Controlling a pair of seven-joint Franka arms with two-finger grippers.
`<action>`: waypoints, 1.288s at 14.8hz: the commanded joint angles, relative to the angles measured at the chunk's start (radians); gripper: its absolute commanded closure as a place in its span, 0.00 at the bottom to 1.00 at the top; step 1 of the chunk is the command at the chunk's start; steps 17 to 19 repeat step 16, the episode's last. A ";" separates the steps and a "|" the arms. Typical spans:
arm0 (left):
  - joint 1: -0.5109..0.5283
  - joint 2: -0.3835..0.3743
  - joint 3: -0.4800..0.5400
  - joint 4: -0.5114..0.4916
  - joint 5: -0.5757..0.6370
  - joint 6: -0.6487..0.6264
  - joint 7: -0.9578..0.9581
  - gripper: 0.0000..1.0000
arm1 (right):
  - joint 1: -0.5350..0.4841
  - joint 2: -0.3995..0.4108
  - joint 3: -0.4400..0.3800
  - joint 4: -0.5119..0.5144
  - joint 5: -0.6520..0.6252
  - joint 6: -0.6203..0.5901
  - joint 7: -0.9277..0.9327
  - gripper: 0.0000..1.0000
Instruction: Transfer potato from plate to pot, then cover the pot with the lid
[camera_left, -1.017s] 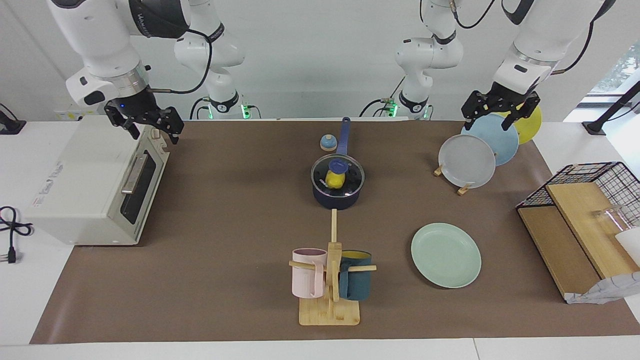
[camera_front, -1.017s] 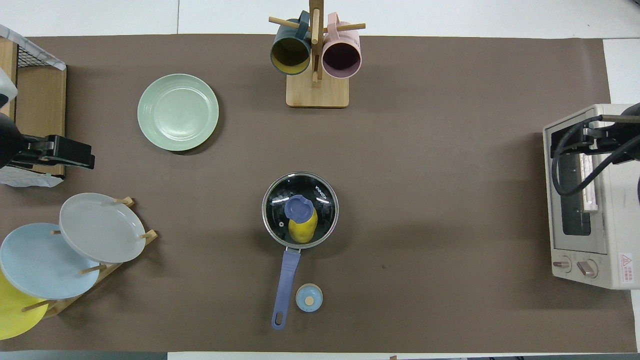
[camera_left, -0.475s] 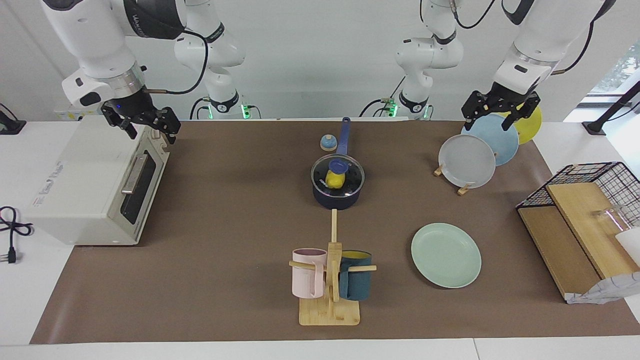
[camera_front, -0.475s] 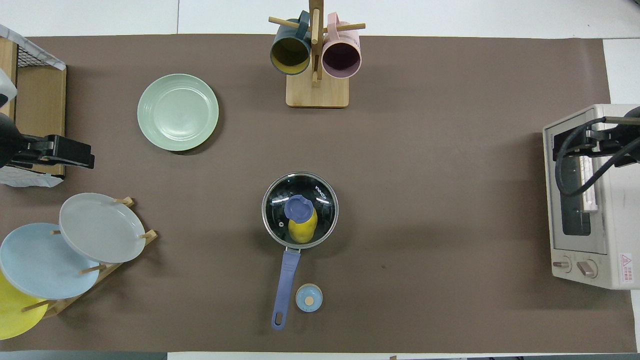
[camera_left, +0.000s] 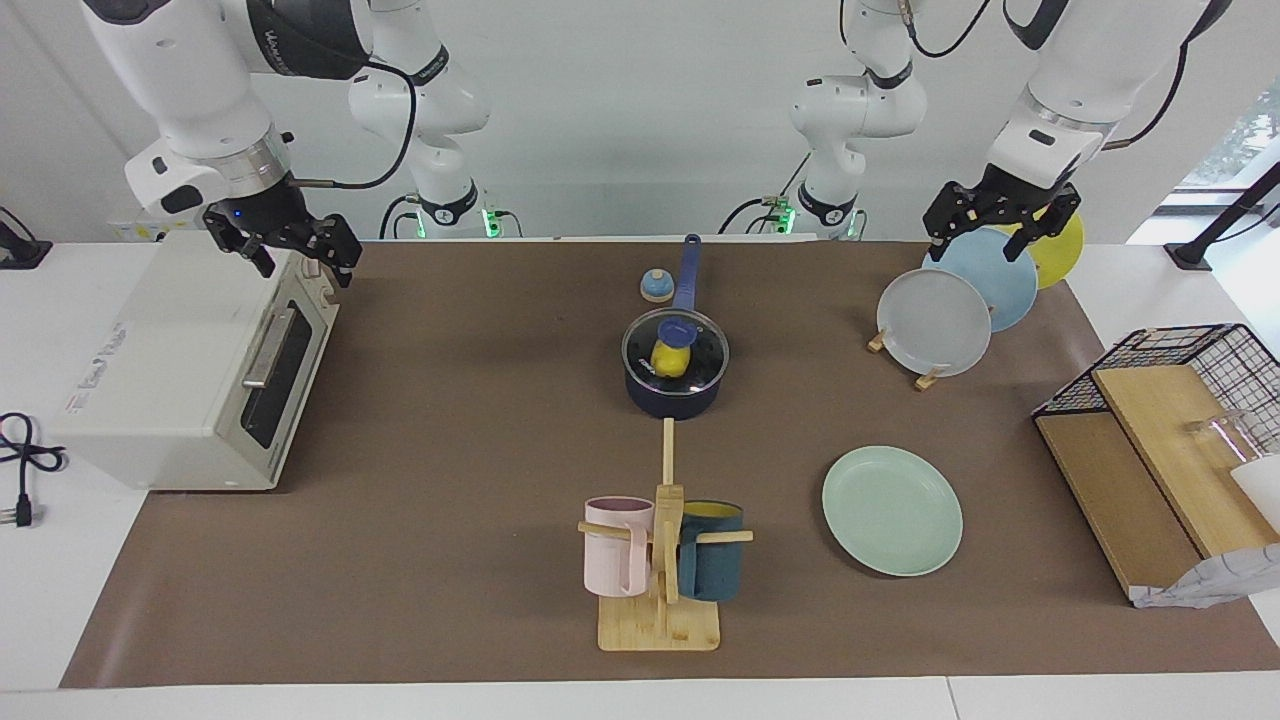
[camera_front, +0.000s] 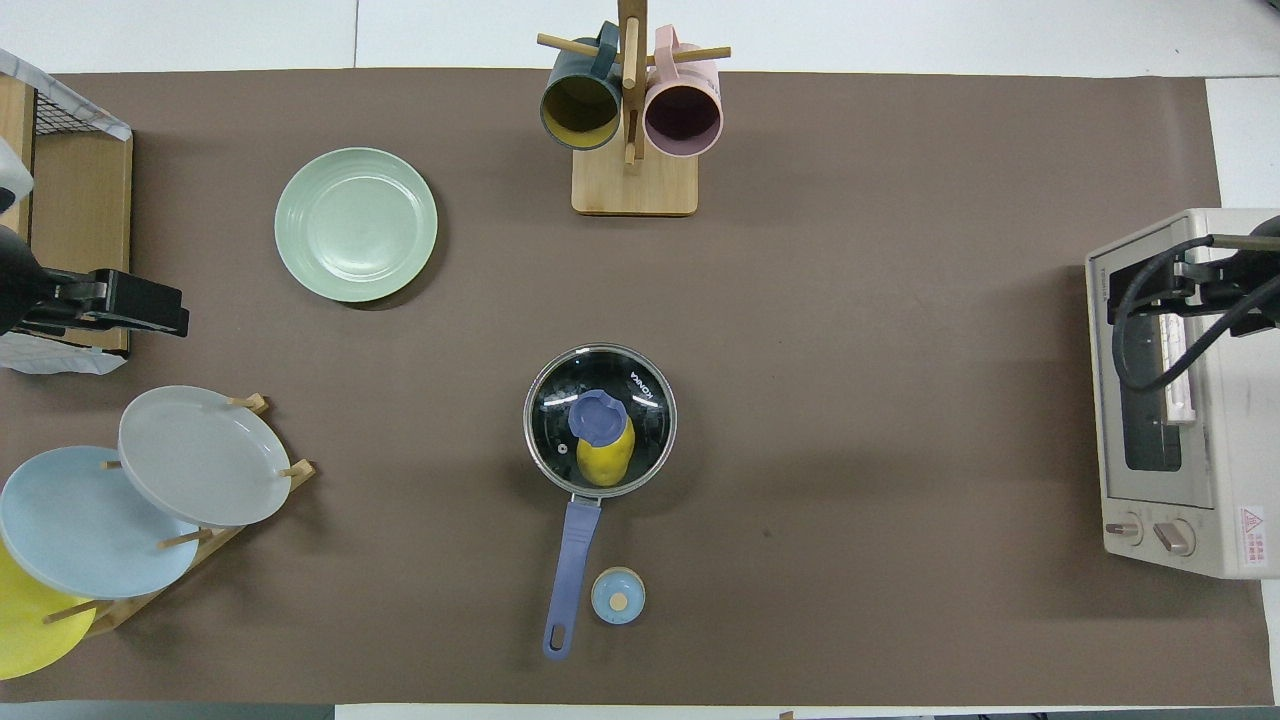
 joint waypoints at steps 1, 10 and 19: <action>-0.004 -0.029 0.007 -0.036 0.011 0.021 -0.009 0.00 | -0.020 -0.010 0.006 -0.013 0.020 0.004 -0.027 0.00; 0.003 -0.038 0.008 -0.050 0.011 0.012 -0.009 0.00 | -0.020 -0.010 0.010 -0.010 0.021 0.003 -0.026 0.00; 0.002 -0.037 0.007 -0.048 0.011 0.022 -0.007 0.00 | -0.019 -0.017 0.016 -0.010 0.021 0.003 -0.027 0.00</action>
